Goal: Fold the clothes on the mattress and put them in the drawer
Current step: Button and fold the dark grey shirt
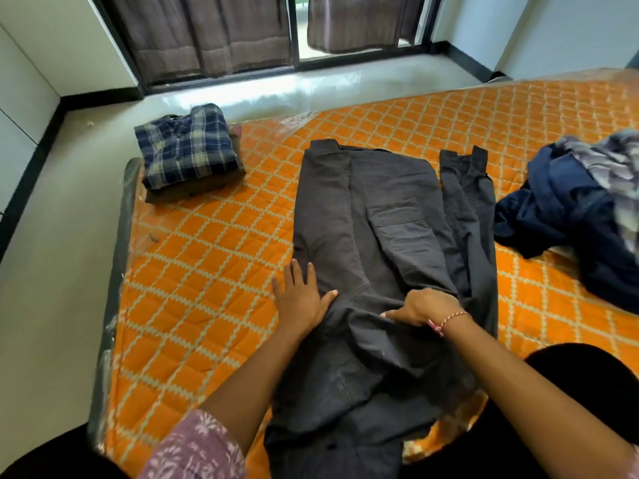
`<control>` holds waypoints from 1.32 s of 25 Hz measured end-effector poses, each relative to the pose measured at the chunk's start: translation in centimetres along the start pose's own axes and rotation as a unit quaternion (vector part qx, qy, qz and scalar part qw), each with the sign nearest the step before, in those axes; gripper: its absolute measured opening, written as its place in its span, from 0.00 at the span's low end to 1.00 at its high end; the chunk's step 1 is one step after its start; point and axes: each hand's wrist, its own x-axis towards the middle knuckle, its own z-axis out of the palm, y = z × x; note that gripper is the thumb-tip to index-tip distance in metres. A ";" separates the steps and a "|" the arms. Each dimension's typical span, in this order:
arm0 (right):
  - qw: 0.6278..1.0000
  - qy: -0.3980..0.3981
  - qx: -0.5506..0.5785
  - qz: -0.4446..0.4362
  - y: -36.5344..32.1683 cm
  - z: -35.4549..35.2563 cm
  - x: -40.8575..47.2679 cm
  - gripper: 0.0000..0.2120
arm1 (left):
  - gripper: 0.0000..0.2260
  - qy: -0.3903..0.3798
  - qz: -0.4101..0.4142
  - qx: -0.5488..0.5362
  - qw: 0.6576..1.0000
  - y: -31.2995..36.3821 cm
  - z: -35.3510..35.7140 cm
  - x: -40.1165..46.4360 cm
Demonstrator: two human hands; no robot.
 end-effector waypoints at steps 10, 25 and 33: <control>0.921 0.191 -0.082 -0.329 -1.2 11.7 -1.9 0.46 | 0.37 0.070 0.141 0.057 0.986 -2.8 8.0 -10.5; 0.959 0.160 0.031 -0.233 1.2 5.7 -4.0 0.23 | 0.37 0.095 0.280 0.095 0.951 -3.5 5.9 -12.2; 0.964 0.257 0.028 -0.057 1.2 1.4 2.0 0.32 | 0.31 0.078 0.153 0.040 0.984 4.7 6.8 -6.4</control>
